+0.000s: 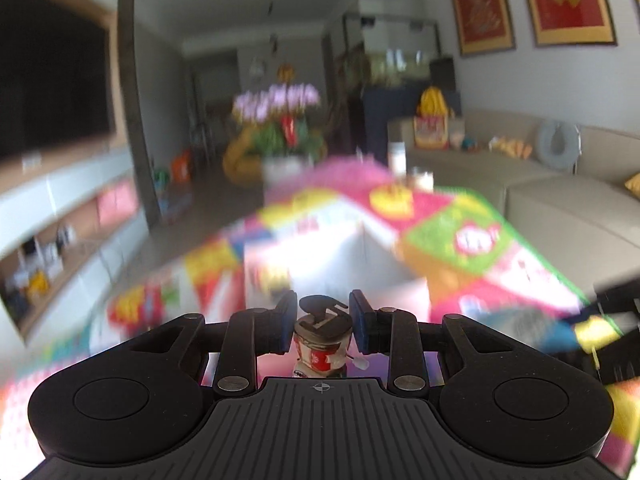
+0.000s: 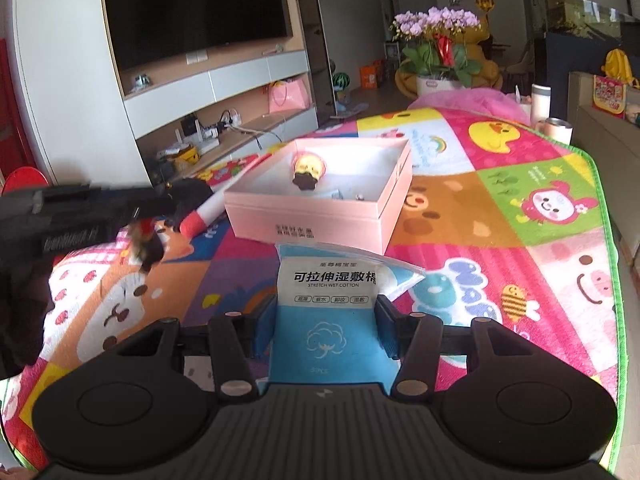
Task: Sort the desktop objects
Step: 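Drop the keychain figure into the box with left while right carries the wipes pack into it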
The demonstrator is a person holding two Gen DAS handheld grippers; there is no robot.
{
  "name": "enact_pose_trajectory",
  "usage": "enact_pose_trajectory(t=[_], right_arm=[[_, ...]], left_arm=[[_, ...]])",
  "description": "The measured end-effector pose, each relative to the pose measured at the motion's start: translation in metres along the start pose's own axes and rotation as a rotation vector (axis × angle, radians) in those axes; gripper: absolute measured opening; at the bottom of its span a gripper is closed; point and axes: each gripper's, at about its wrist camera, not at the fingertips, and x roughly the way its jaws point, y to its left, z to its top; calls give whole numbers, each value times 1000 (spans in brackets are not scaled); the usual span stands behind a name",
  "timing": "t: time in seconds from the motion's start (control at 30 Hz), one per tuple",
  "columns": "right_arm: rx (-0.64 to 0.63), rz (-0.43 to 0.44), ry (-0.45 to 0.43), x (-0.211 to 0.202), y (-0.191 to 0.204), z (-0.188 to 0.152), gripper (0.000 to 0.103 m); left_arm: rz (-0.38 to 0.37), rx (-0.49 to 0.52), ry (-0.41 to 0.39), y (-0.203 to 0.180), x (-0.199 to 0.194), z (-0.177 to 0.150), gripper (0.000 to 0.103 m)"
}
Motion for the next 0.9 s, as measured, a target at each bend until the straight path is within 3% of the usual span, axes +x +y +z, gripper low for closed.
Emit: enact_pose_trajectory(t=[0.1, 0.17, 0.2, 0.37, 0.6, 0.77, 0.9], right_arm=[[0, 4, -12, -1, 0, 3, 51], [3, -2, -6, 3, 0, 4, 51], [4, -8, -3, 4, 0, 4, 51], [-6, -19, -12, 1, -2, 3, 51], [-33, -44, -42, 18, 3, 31, 51], [-87, -112, -98, 57, 12, 92, 51], [-111, -189, -40, 122, 13, 127, 51]], left_arm=[[48, -2, -115, 2, 24, 40, 36], [75, -41, -127, 10, 44, 56, 78], [92, -68, -122, 16, 51, 58, 83], [111, -144, 3, 35, 51, 16, 93], [95, -283, 218, 56, 32, -78, 95], [75, -342, 225, 67, 21, -100, 96], [79, -324, 194, 68, 16, -105, 97]])
